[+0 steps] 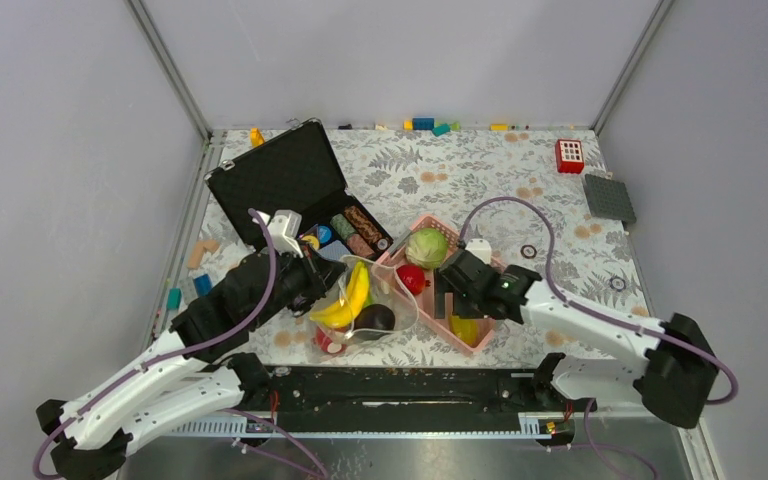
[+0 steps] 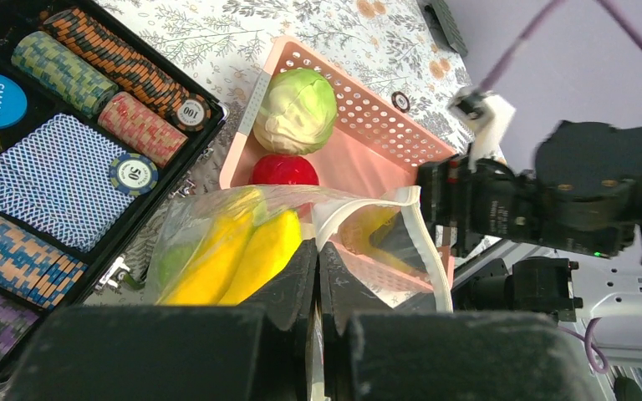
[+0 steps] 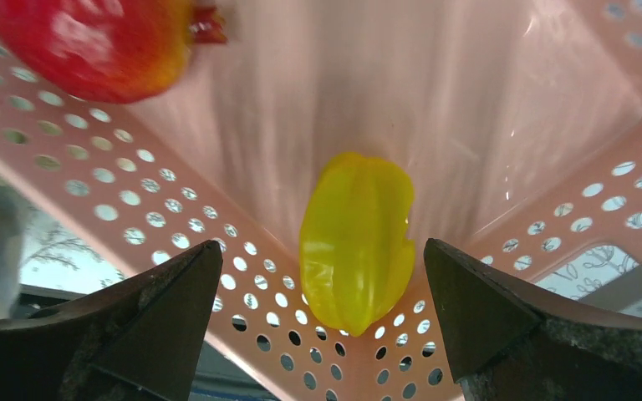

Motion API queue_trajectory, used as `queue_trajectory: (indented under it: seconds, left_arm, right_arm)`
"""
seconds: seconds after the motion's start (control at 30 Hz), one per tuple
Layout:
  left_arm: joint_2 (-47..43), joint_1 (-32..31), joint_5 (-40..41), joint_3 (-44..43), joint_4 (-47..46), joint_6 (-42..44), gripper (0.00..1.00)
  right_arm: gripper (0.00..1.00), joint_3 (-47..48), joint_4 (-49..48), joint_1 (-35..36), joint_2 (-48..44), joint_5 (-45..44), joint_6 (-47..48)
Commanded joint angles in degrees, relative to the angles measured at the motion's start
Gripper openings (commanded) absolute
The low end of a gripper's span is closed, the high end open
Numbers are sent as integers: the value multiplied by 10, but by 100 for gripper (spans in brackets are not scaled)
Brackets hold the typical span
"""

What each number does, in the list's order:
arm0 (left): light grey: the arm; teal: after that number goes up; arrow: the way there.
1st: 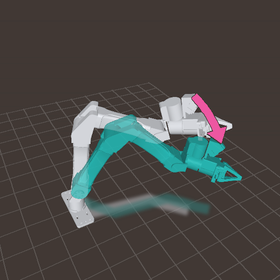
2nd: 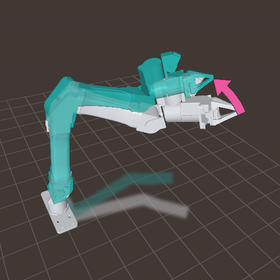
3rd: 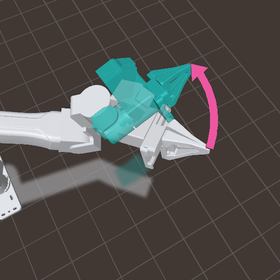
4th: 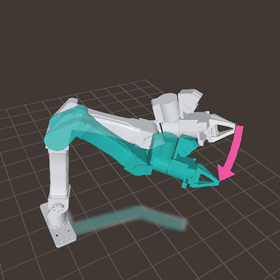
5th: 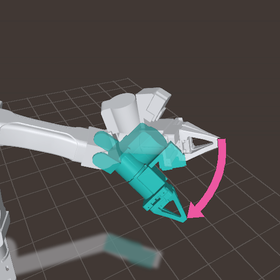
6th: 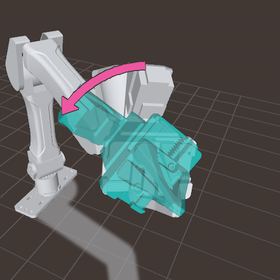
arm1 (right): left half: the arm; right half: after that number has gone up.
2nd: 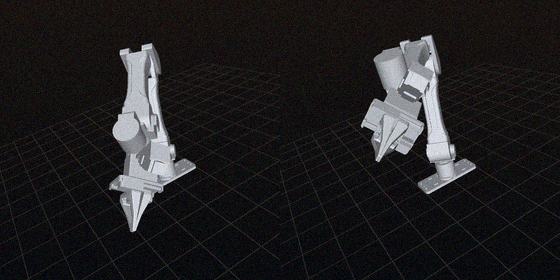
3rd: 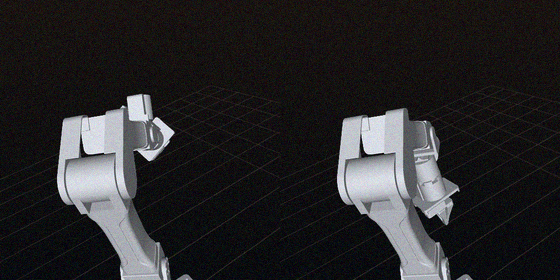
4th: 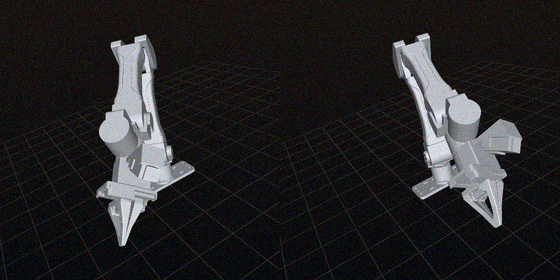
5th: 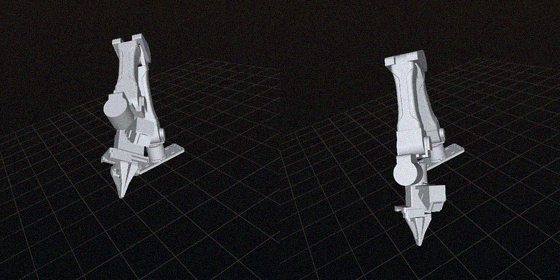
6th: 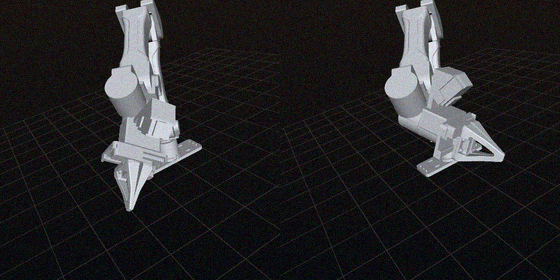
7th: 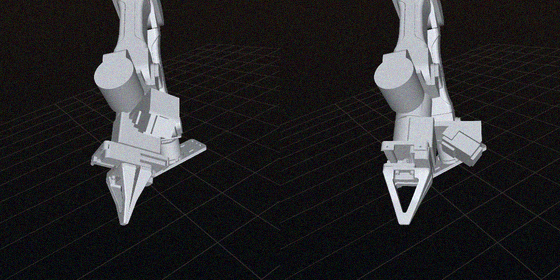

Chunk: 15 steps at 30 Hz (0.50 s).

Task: Place the food in the zip-top bag and seal the zipper
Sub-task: Pick up the fake fruit from the bin.

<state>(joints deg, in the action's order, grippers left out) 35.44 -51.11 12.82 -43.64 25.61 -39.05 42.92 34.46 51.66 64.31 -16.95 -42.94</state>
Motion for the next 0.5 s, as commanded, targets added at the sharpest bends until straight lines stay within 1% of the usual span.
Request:
queue_trajectory:
  seconds: [0.0, 0.13, 0.3, 0.47]
  left_arm:
    - [-3, -1, -7, -4, -36, 7, 0]
    - [-5, -1, -6, 0, -35, 6, 0]
    - [3, -1, -4, -3, -36, 9, 0]
    - [18, -1, -6, -3, -47, 10, 0]
  right_arm:
    - [100, 41, 43, -15, 64, 62, 3]
    - [98, 43, 44, -22, 108, 68, 1]
    - [96, 39, 44, -23, 137, 80, -1]
    - [91, 38, 36, -23, 170, 65, -7]
